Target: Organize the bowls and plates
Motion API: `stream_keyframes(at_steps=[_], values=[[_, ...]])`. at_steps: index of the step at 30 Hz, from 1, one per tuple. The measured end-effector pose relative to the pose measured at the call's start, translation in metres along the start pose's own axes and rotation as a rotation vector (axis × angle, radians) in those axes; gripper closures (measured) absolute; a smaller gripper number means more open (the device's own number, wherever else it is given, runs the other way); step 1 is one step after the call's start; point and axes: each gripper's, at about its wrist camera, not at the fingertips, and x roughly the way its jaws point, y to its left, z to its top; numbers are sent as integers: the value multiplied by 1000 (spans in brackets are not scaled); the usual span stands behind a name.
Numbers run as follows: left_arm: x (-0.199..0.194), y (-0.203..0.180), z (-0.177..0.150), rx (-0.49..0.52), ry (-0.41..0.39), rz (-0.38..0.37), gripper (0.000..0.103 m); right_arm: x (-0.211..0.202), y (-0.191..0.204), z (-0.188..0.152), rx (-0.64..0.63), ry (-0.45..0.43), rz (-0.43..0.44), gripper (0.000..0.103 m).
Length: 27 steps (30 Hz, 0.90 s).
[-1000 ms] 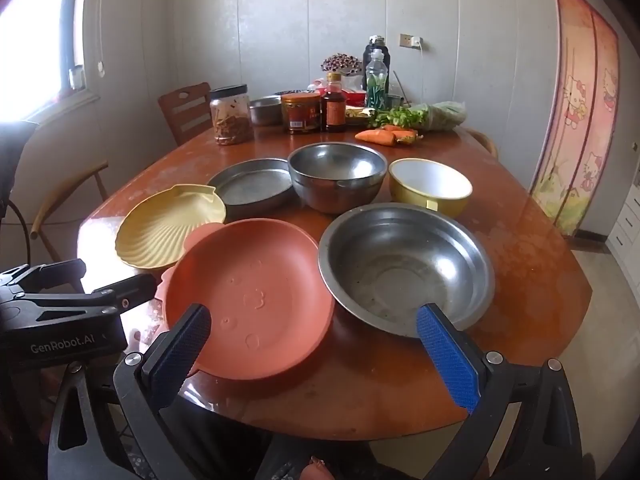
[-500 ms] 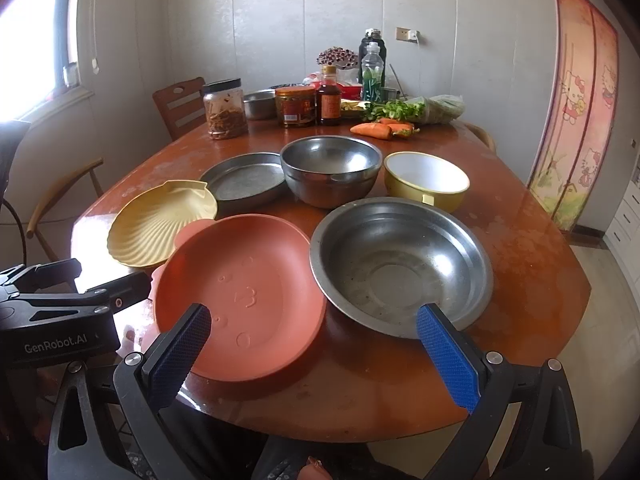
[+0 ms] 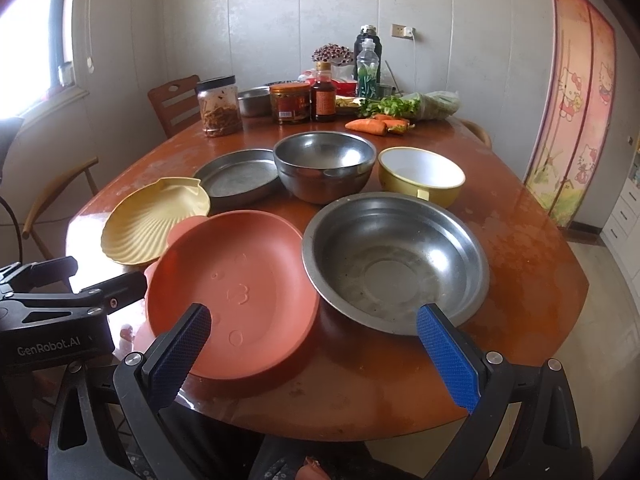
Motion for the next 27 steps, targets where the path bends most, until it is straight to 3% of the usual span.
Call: stream_keyframes(at_steps=[27], values=[[-4, 0, 2, -6, -4, -6, 2, 0, 1, 0, -9, -2, 11, 0]])
